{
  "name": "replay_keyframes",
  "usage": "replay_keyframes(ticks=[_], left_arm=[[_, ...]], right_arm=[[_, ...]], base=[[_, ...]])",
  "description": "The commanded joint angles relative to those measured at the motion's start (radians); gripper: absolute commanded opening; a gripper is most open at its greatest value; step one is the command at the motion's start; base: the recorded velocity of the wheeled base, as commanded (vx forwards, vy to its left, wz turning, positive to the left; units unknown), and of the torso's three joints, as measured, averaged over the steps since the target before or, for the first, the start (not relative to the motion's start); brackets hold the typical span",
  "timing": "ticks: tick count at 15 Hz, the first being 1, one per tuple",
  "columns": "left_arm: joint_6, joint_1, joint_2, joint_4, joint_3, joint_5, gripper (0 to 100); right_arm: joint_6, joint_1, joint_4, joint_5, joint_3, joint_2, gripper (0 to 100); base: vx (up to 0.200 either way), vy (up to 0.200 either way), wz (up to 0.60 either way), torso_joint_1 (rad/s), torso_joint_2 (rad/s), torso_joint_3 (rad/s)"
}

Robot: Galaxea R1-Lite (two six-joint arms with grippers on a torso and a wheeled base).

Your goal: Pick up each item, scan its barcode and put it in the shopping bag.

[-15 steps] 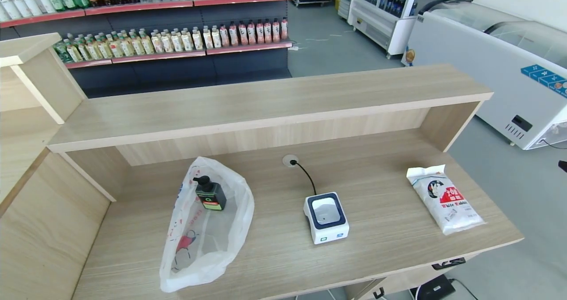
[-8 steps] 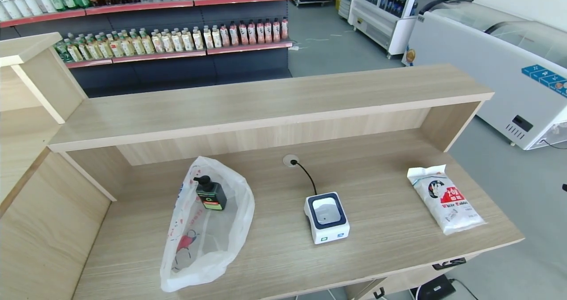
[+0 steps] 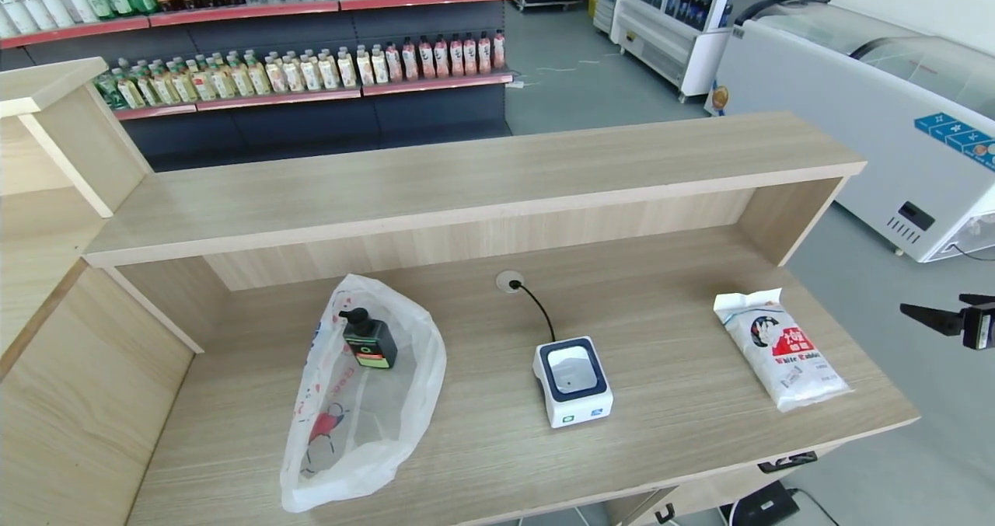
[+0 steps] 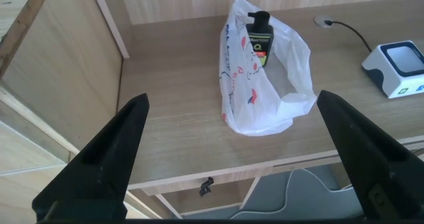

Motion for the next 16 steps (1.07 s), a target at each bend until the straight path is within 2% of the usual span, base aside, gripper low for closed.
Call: replay_keyframes(ticks=[1,3,7,9,10,11,12,13,16], left_arm=[[0.000,0.000,0.000,0.000,0.000,0.000,100],[0.000,0.000,0.000,0.000,0.000,0.000,100],[0.000,0.000,0.000,0.000,0.000,0.000,100],[0.000,0.000,0.000,0.000,0.000,0.002,100],[0.000,0.000,0.000,0.001,0.000,0.000,100],[0.000,0.000,0.000,0.000,0.000,0.000,100],[0.000,0.000,0.000,0.000,0.000,0.000,100],[0.000,0.000,0.000,0.000,0.000,0.000,100],[0.000,0.000,0.000,0.000,0.000,0.002,100]], right_arm=[[-0.007,0.054,0.090,-0.055,-0.073,0.011,100],[-0.052,0.088,0.136,-0.181,-0.087,-0.020,100],[-0.072,0.097,0.262,-0.195,-0.105,-0.095,100],[-0.144,0.076,0.329,-0.195,-0.097,-0.099,100],[-0.197,0.040,0.343,-0.177,-0.102,-0.099,100],[-0.193,0.034,0.363,-0.101,-0.113,-0.089,100],[-0.191,0.034,0.366,-0.094,-0.113,-0.087,100],[-0.183,0.034,0.438,0.007,-0.174,-0.043,100],[-0.052,0.076,0.478,0.009,-0.289,0.048,100]], base=[[0.000,0.000,0.00,0.000,0.00,0.000],[0.000,0.000,0.00,0.000,0.00,0.000],[0.000,0.000,0.00,0.000,0.00,0.000],[0.000,0.000,0.00,0.000,0.00,0.000],[0.000,0.000,0.00,0.000,0.00,0.000],[0.000,0.000,0.00,0.000,0.00,0.000],[0.000,0.000,0.00,0.000,0.00,0.000],[0.000,0.000,0.00,0.000,0.00,0.000],[0.000,0.000,0.00,0.000,0.00,0.000]])
